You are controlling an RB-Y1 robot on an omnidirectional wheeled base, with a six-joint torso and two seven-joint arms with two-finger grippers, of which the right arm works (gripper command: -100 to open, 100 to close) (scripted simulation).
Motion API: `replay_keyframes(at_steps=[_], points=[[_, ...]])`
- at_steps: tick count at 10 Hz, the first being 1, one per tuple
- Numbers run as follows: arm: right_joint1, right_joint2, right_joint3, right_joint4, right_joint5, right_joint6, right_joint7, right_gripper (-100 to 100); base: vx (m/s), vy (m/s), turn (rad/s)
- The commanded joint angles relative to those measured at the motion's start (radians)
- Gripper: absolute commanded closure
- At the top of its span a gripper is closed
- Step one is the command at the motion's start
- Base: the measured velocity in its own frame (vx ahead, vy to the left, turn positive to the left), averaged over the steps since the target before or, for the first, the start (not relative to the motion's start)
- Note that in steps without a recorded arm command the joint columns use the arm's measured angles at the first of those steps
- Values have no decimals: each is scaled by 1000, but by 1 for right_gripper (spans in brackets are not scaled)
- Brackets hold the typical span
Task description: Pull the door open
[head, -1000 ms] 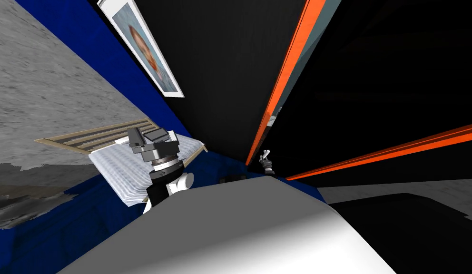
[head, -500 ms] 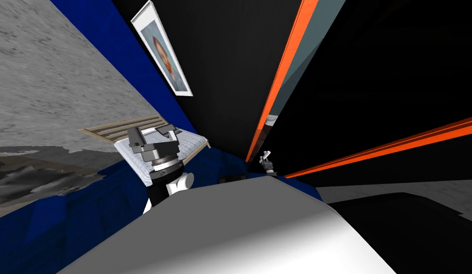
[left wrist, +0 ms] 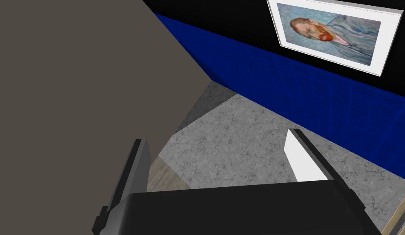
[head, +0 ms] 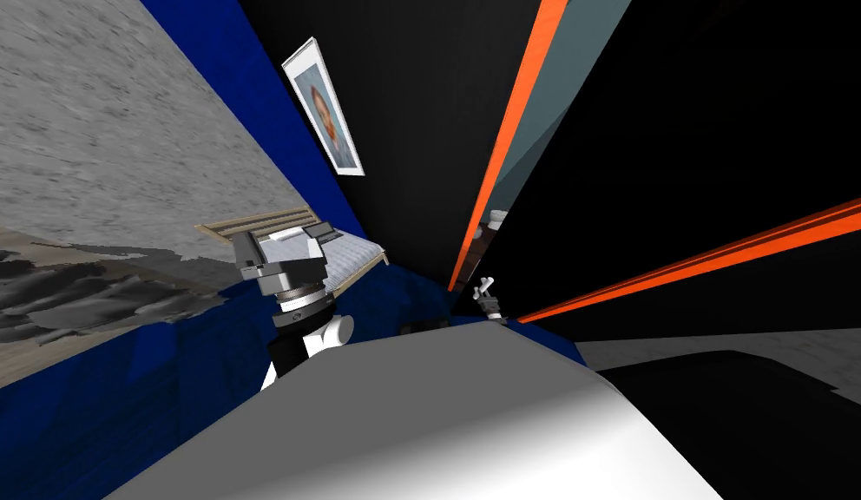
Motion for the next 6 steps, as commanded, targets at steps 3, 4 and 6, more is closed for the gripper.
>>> replay_keyframes(at_steps=[3,4,6], points=[[15,-33,49,17,18,-51,-42,100,-252,-34,134],[17,-40,58,20,21,-61,-50,100,-233,-48,125],[21,-43,60,15,22,-61,-50,100,-169,-57,77]])
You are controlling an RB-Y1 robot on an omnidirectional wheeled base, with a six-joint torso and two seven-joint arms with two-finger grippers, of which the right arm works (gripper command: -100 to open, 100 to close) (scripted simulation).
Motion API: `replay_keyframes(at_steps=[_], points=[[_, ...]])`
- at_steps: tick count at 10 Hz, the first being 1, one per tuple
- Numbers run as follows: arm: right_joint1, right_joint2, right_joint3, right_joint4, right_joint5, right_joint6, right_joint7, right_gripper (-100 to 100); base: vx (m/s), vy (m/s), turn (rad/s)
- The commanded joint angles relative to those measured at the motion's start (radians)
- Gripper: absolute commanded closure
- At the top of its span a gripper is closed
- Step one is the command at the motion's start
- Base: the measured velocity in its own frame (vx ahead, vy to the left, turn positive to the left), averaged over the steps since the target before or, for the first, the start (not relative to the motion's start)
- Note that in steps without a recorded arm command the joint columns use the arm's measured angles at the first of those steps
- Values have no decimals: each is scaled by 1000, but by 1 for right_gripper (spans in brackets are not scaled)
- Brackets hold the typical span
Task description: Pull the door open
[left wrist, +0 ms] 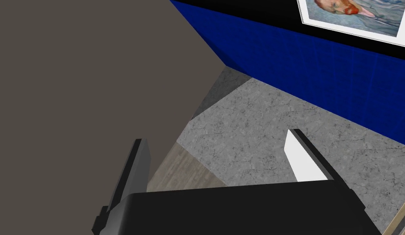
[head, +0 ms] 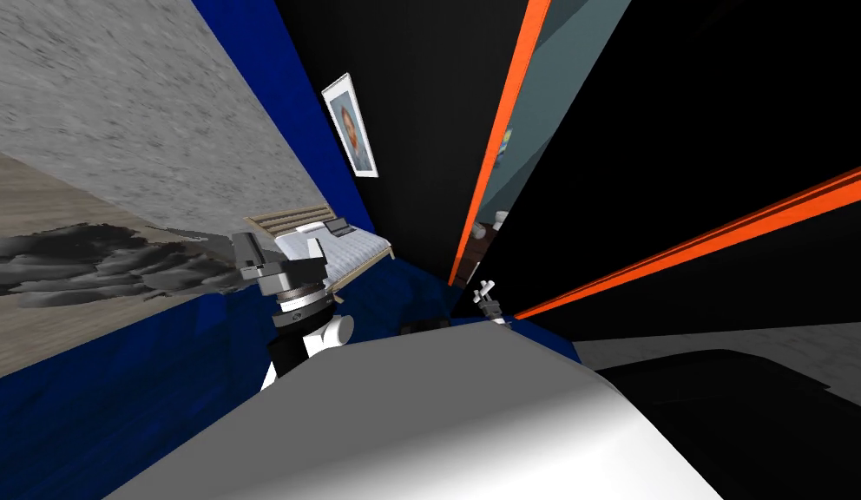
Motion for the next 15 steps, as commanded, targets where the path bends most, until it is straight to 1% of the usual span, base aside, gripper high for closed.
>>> replay_keyframes(at_steps=[1,3,6,8,9,10,15], points=[[0,-8,12,14,5,-19,-15,100,-173,-23,140],[-1,-17,25,28,11,-38,-30,100,-247,-40,170],[-2,-35,51,57,22,-78,-62,100,-239,-57,158],[-3,-43,63,70,27,-96,-77,100,-237,-36,109],[-5,-40,58,67,26,-88,-71,100,-94,-17,18],[-7,-42,68,81,30,-100,-82,100,-148,-22,126],[-19,-54,95,120,41,-137,-115,100,-211,-53,142]])
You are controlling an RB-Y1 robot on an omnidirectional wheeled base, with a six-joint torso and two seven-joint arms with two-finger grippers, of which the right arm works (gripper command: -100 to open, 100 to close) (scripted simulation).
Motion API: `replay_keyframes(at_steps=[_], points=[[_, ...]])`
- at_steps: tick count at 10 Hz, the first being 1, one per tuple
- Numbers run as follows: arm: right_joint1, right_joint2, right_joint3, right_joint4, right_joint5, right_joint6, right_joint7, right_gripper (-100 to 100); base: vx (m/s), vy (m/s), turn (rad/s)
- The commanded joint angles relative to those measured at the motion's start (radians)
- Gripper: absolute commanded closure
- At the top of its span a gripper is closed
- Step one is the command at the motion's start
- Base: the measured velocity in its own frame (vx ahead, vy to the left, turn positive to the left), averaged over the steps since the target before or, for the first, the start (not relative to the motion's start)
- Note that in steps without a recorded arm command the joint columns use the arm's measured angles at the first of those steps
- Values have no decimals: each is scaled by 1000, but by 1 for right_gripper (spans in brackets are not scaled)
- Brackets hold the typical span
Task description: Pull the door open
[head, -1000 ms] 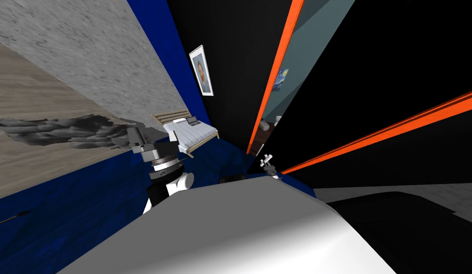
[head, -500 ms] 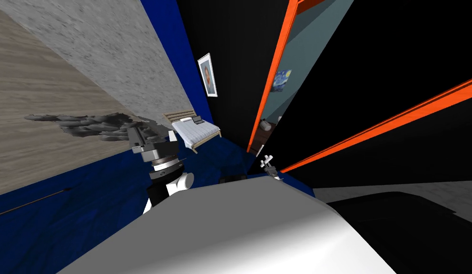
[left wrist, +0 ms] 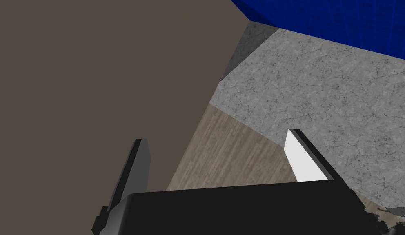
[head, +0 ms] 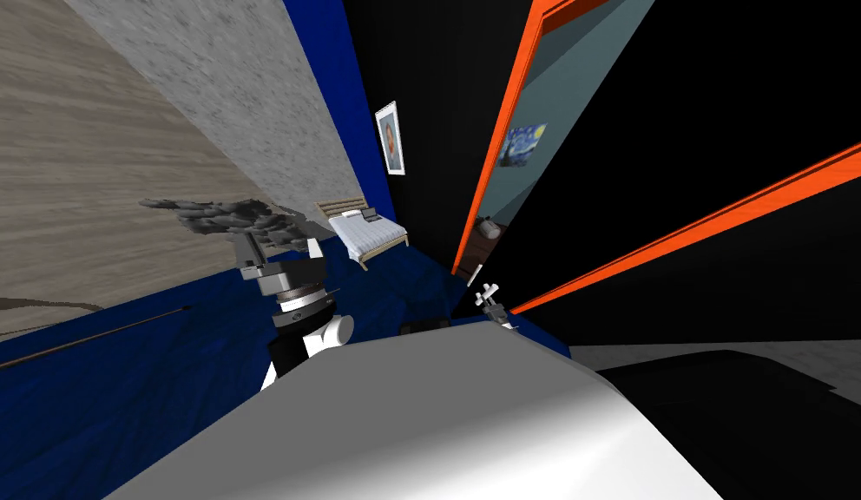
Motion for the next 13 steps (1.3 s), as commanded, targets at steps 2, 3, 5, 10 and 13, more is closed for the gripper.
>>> replay_keyframes(at_steps=[2,3,5,10,13], points=[[-6,-4,17,25,7,-23,-21,100,-214,-51,122],[-8,-7,23,34,10,-32,-28,100,-206,-71,127],[-10,-6,25,36,11,-31,-29,100,-121,-47,74],[-21,-8,36,72,25,-55,-55,100,-179,-48,136],[-29,-9,42,94,34,-71,-71,100,-202,-56,138]])
